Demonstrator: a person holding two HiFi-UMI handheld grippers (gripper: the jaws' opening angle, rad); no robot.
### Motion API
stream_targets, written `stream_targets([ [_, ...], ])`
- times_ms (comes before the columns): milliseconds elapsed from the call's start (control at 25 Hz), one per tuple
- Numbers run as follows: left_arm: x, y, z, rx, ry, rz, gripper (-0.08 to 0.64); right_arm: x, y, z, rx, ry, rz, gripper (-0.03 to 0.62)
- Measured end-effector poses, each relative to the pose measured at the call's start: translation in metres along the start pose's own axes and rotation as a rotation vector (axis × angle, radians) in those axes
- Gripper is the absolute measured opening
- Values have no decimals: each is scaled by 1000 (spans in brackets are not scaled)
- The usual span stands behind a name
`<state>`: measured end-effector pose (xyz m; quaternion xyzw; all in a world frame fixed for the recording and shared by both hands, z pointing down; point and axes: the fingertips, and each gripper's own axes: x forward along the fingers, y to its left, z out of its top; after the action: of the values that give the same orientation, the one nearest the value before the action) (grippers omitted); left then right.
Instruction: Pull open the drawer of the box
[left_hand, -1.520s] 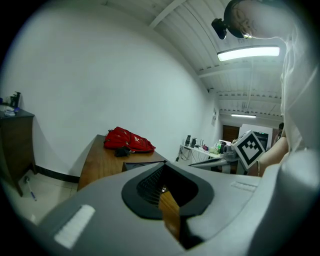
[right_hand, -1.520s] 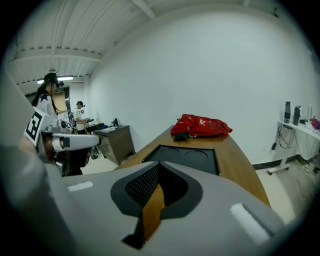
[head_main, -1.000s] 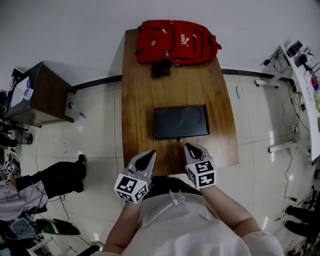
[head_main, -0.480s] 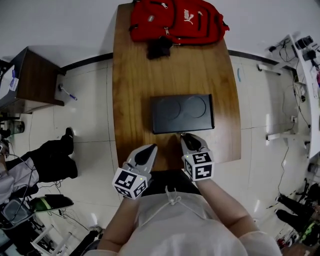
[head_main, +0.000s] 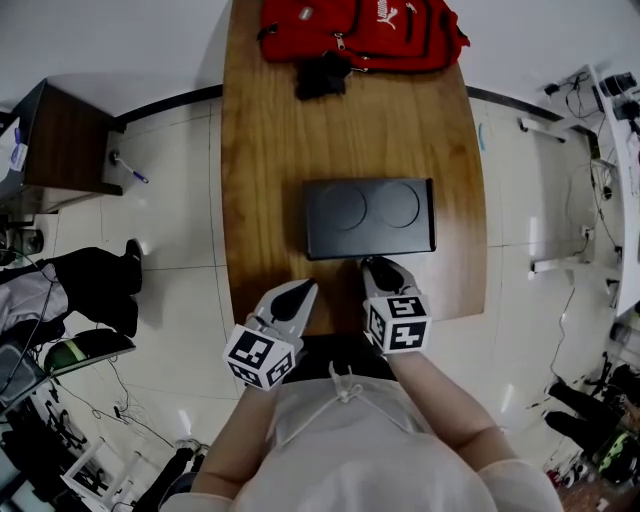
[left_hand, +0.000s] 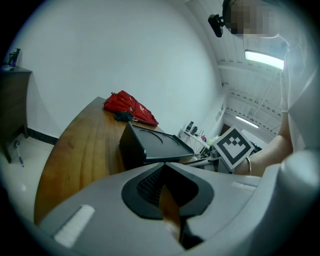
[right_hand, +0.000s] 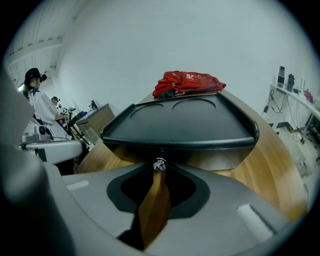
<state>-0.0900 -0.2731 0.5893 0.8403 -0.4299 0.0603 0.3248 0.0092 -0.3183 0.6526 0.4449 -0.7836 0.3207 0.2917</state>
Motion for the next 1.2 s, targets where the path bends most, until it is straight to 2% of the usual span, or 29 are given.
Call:
stream_targets([
  [360,-7,-9,9,20,5,-14,6,-8,3,-10,-7,19,-13,74],
  [1200,-53,-45,-12,73,-19,-16,6,-57,21,-87,-9,85,-23,75],
])
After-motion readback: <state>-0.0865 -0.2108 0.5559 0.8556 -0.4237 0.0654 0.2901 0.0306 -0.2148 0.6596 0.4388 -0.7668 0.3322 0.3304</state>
